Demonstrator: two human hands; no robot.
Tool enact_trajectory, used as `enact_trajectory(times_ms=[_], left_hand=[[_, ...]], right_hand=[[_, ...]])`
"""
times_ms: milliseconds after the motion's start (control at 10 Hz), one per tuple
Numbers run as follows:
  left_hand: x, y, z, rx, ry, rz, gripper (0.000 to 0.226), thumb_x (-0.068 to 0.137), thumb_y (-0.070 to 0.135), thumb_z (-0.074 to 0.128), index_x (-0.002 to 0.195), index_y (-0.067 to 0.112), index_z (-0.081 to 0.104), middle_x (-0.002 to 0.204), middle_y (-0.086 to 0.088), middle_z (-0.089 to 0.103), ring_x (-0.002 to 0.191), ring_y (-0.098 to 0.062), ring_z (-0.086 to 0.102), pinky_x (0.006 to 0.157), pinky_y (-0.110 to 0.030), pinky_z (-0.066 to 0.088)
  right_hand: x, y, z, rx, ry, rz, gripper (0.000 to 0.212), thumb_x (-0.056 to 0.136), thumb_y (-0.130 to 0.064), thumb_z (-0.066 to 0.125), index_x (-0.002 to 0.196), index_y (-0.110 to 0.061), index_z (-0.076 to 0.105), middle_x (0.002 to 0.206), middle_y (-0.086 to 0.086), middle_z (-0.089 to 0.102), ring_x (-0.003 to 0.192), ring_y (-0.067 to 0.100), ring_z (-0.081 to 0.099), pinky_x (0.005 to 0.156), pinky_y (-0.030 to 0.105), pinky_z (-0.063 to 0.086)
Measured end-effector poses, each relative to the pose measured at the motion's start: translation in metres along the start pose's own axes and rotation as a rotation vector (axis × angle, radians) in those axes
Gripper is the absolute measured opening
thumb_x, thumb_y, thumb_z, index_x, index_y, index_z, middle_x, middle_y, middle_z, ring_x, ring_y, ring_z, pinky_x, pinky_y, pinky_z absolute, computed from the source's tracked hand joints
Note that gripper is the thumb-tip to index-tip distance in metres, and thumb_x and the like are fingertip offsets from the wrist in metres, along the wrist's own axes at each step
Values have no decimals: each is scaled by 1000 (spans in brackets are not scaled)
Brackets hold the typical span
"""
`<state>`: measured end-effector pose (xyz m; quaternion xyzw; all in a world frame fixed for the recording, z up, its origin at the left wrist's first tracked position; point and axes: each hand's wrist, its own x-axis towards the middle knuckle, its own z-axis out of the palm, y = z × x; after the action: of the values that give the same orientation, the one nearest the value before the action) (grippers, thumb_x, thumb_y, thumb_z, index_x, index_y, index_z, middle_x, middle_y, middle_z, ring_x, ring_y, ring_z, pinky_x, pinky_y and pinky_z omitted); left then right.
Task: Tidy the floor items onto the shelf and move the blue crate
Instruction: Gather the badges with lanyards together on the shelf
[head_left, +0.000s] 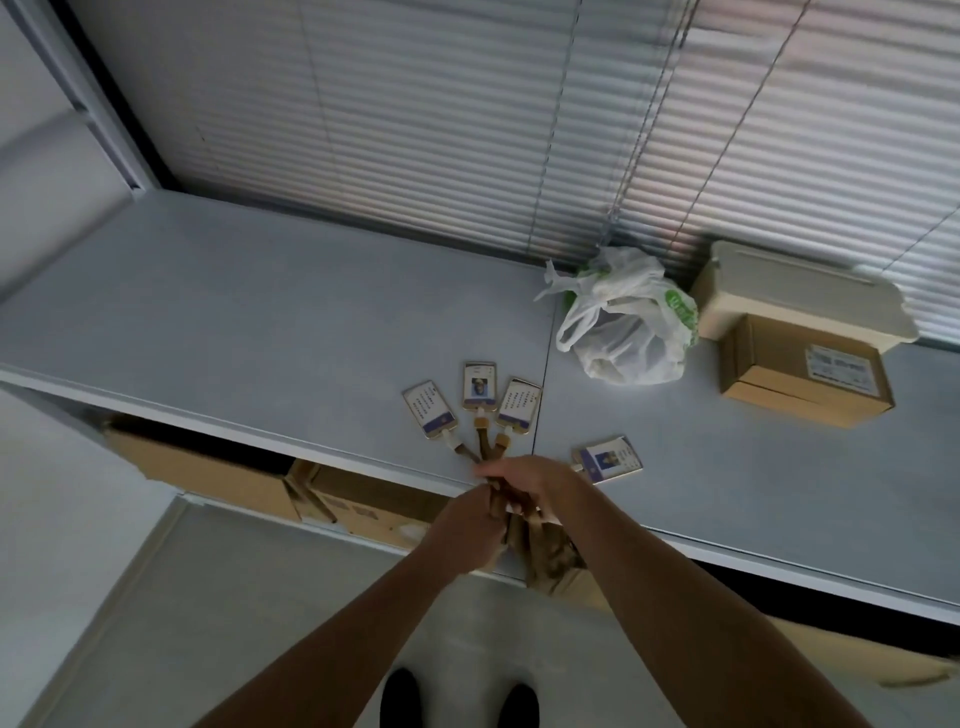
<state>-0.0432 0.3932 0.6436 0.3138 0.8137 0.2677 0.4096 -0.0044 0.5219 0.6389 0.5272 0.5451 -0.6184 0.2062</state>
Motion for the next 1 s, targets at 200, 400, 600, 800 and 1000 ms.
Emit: enact_trajectory(times_ms=[200,400,600,800,1000], left_hand=[[-1,-16,-12,-12,77,-121,28,92,22,46,108,9,65,78,4,59,89,-26,66,70,-29,52],[24,-14,-41,-123,291,-28,37,89,6,51,125,14,54,126,-8,61,109,-18,58,84,-23,44],[39,44,-54,-167,141,327,49,84,4,51,128,26,55,131,9,53,120,-6,46,88,-17,38],[28,115,-57,-501,-152,368,32,102,22,37,91,20,67,78,17,73,76,7,65,79,-19,46],[22,121,-47,-638,-719,317,83,96,59,19,111,-9,64,119,-33,61,111,-46,58,107,-54,38]], right_hand=[[5,-5,-16,-70,122,-204,19,94,-24,63,91,-5,67,82,9,70,71,22,66,80,33,58],[-35,-8,-56,-221,159,-339,11,92,-17,63,86,-10,68,64,4,61,60,18,56,67,33,46],[-113,-31,-90,-465,142,-483,15,85,-22,71,74,-12,66,59,0,48,50,12,44,47,25,43],[-193,-57,-100,-729,145,-554,25,87,-25,63,95,-3,72,64,3,51,61,18,48,52,28,44],[-233,-66,-114,-730,348,-647,19,91,-23,60,91,-13,76,69,-2,57,61,7,52,51,20,46]])
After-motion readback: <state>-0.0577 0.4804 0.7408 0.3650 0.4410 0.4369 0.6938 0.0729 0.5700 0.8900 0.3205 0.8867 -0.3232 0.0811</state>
